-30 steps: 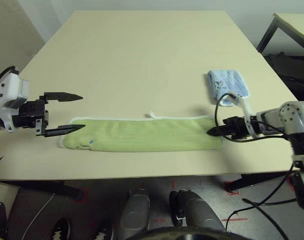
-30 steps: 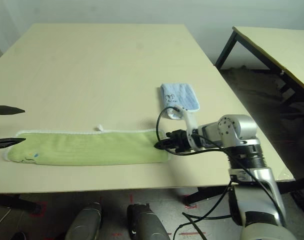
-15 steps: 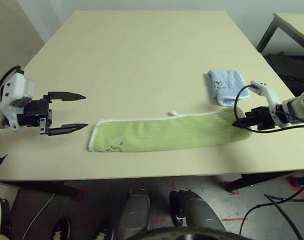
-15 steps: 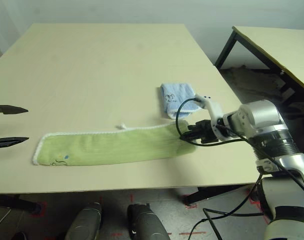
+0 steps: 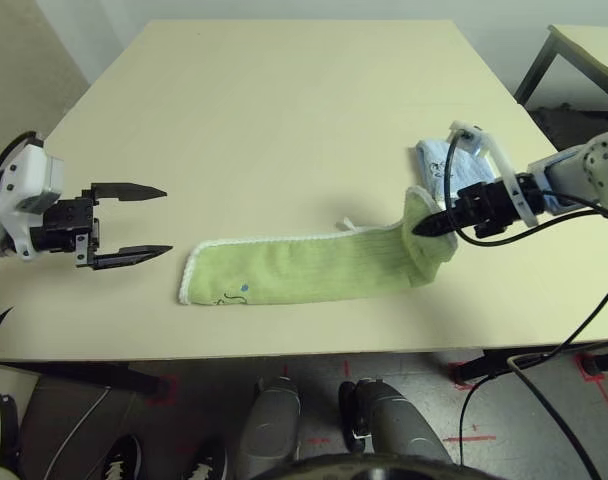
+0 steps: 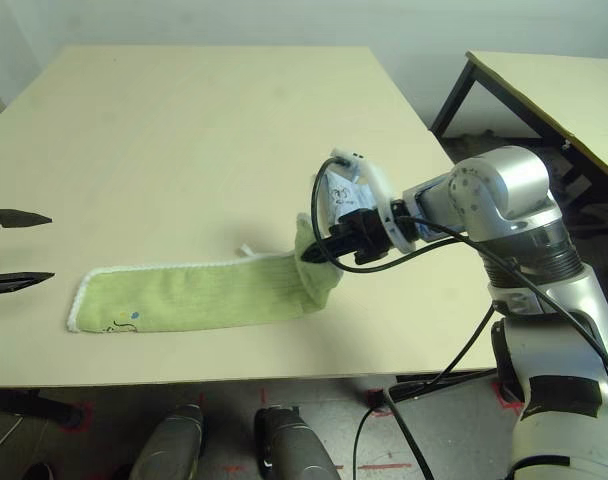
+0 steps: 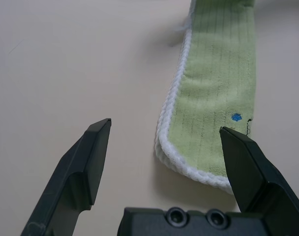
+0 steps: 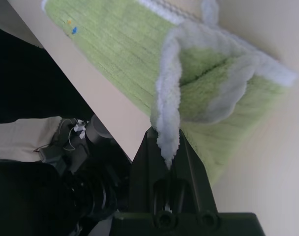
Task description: Fold the towel and set it aside.
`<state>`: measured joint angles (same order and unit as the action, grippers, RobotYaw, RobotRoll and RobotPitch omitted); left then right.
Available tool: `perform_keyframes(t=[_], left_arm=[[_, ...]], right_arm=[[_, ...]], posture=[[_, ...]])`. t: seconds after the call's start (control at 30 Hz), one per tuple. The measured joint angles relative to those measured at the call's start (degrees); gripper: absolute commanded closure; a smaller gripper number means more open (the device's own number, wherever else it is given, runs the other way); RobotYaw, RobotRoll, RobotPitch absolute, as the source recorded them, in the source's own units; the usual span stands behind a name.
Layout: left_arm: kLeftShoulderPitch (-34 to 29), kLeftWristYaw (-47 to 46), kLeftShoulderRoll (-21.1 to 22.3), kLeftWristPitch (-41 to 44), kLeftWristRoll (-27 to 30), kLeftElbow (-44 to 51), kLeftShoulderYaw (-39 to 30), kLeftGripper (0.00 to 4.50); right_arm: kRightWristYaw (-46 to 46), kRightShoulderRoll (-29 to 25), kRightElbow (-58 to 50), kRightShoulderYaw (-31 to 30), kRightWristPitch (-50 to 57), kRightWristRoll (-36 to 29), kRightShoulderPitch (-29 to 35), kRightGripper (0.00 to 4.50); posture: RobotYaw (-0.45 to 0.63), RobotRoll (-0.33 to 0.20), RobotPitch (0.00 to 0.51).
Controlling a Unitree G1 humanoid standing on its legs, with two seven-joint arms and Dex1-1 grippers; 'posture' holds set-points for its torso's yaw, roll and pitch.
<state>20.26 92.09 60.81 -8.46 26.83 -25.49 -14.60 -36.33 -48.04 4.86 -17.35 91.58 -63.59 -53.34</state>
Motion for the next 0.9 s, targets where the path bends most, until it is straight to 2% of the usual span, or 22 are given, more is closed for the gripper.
perform_keyframes(t=[0.2,0.23,0.27,0.43,0.6,0.63,0.9], left_arm=[[0.0,0.0,0.0,0.0,0.0,0.0,0.0,0.0],[0.0,0.0,0.0,0.0,0.0,0.0,0.0,0.0],[0.0,0.0,0.0,0.0,0.0,0.0,0.0,0.0],[0.0,0.0,0.0,0.0,-0.1,0.0,0.0,0.0],[0.7,0.0,0.0,-0.2,-0.2,-0.6,0.0,0.0],[0.9,0.0,0.0,-0.3,-0.2,-0.9,0.0,0.0],[2.0,0.0,0.0,-1.1,-1.4,-2.9,0.0,0.0]], right_arm=[[15.2,3.4,1.3,3.2,0.0,-7.9,3.1,4.49],[17.0,3.9,1.7,3.8,0.0,-9.0,3.1,4.02],[19.2,4.6,2.6,4.6,0.0,-10.6,3.1,3.82],[27.5,6.7,5.2,6.6,0.0,-17.6,3.1,2.08],[32.2,5.7,5.9,7.0,0.0,-25.9,3.0,0.22],[32.9,5.1,5.9,6.9,0.0,-27.2,2.9,0.06],[37.9,3.8,6.1,5.5,-0.5,-35.8,2.6,0.06]], posture=[[0.15,0.0,0.111],[0.15,0.0,0.111],[0.15,0.0,0.111],[0.15,0.0,0.11],[0.14,0.0,0.111],[0.14,0.0,0.113],[0.14,0.0,0.114]])
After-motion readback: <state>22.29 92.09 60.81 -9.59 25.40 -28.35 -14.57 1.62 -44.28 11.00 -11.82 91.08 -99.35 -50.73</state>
